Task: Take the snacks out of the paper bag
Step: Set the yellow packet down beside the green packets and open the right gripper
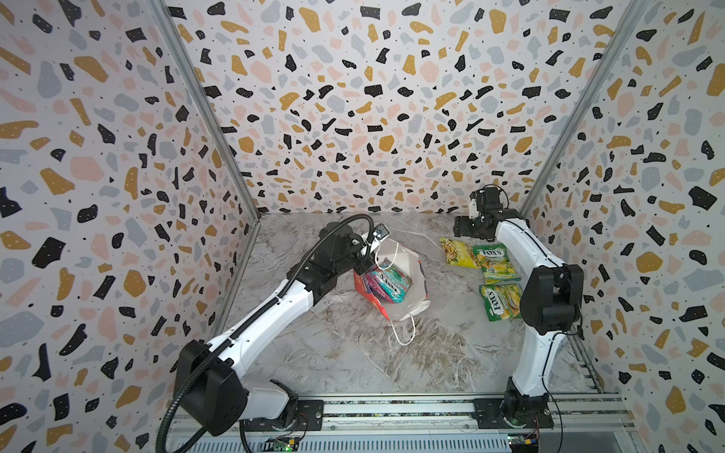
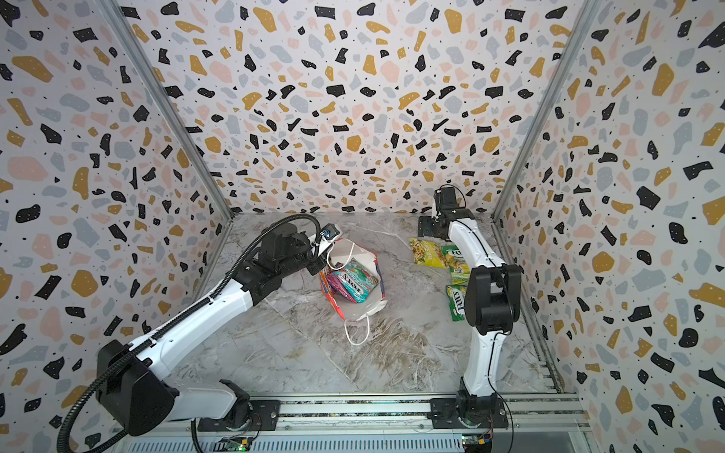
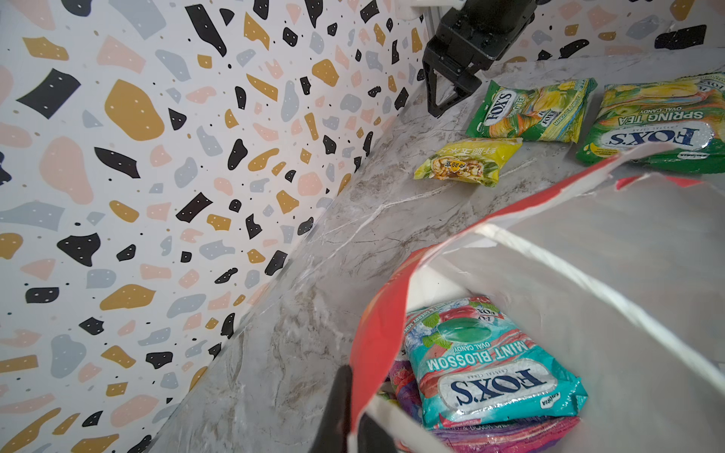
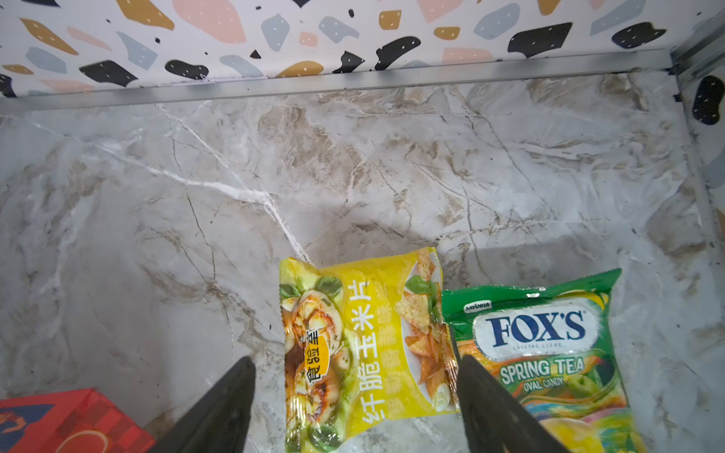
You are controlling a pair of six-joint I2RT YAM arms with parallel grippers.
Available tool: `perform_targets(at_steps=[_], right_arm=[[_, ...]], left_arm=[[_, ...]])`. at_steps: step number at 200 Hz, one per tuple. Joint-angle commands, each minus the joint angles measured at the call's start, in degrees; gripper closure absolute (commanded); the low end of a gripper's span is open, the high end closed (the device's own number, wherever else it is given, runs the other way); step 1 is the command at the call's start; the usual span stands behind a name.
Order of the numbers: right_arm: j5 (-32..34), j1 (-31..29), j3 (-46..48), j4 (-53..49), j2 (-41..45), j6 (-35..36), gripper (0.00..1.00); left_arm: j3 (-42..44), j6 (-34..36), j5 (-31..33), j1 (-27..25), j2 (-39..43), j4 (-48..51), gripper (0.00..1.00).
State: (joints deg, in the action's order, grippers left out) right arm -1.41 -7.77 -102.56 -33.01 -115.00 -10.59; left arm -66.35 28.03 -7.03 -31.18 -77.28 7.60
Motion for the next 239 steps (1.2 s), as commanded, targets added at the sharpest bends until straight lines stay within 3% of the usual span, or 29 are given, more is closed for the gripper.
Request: perform_targets(at_steps=[1,41,129,239], right_arm=[[0.78,0.71,0.68,-0.54,-0.93,1.84,0.17],[-3.51,1.24,2.35,-0.28,-3.65,2.5,0.18],[0.21,0.66,2.99,0.54,-8.2,1.42,0.23],[6.43,-1.6,6.47,-0.25,-6.82,-2.29,0.29]], left_arm=[[-1.2,-0.44,-1.12,0.15,0.17,-6.14,1.0],[-1.26,-0.27,-1.7,0.15,-0.36,-6.07,1.0],[-1.79,-0.3,-2.46,0.15,-1.01,-5.39,1.0],[-1.11,-0.21,-2.2,0.15,-0.54,-6.25,1.0]])
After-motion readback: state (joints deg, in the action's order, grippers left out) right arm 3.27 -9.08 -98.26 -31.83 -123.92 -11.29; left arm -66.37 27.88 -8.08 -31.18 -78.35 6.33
